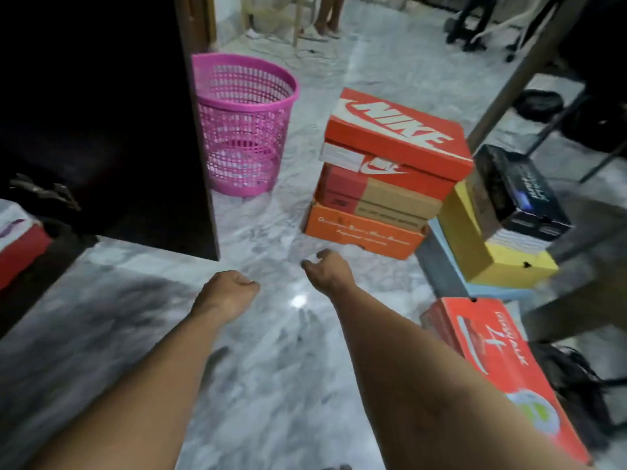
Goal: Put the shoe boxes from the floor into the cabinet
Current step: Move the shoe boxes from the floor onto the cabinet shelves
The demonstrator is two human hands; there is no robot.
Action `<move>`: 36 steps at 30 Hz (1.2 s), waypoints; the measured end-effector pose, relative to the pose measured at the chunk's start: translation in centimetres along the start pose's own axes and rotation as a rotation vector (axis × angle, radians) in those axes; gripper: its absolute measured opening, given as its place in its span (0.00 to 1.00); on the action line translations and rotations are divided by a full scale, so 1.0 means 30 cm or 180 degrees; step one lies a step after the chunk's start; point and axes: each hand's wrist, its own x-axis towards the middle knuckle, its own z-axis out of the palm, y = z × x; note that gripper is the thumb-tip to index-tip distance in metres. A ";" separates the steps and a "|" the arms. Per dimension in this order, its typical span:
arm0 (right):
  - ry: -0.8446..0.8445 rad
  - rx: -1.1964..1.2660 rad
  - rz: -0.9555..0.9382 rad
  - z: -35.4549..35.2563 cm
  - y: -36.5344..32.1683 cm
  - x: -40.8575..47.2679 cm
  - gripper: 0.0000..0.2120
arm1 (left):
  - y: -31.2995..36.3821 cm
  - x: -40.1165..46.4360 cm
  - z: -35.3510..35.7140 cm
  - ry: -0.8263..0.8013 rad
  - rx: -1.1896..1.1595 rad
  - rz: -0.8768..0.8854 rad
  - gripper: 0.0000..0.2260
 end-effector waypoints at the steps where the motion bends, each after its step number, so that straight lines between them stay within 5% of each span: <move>1: 0.0240 0.0048 0.0189 -0.072 0.084 0.004 0.29 | 0.048 -0.010 0.063 -0.0153 -0.0009 0.0084 0.10; 8: 0.1337 0.0125 0.1824 -0.489 0.744 -0.073 0.32 | 0.302 -0.145 0.467 -0.1084 0.0128 0.0501 0.08; 13: 0.1056 -0.0168 0.2605 -0.486 1.232 -0.067 0.80 | 0.295 -0.227 0.630 -0.1540 0.0320 0.0626 0.09; 15: 0.0953 -0.0186 0.2459 -0.469 1.079 -0.158 0.73 | 0.261 -0.244 0.650 -0.1782 0.0365 0.0453 0.17; 19: 0.0301 0.0493 0.2003 -0.372 0.733 -0.235 0.26 | 0.195 -0.252 0.631 -0.1978 0.0151 0.0003 0.35; 21: 0.0232 0.0673 0.1731 -0.292 0.640 -0.201 0.31 | 0.171 -0.251 0.598 -0.1878 0.0067 0.0010 0.29; 24: 0.0007 0.0637 0.1400 -0.186 0.511 -0.150 0.40 | 0.099 -0.221 0.514 -0.1358 -0.0070 0.0138 0.01; 26: -0.0323 0.0599 0.1174 -0.134 0.438 -0.126 0.40 | 0.030 -0.184 0.452 -0.1152 -0.0360 -0.0054 0.01; 32: -0.2329 0.0456 0.1375 0.039 0.297 -0.155 0.45 | -0.251 -0.136 0.280 -0.0649 -0.0982 -0.0579 0.34; 36: -0.3049 0.0098 0.1457 0.199 0.222 -0.195 0.56 | -0.426 -0.196 0.188 -0.0237 -0.1424 -0.0834 0.36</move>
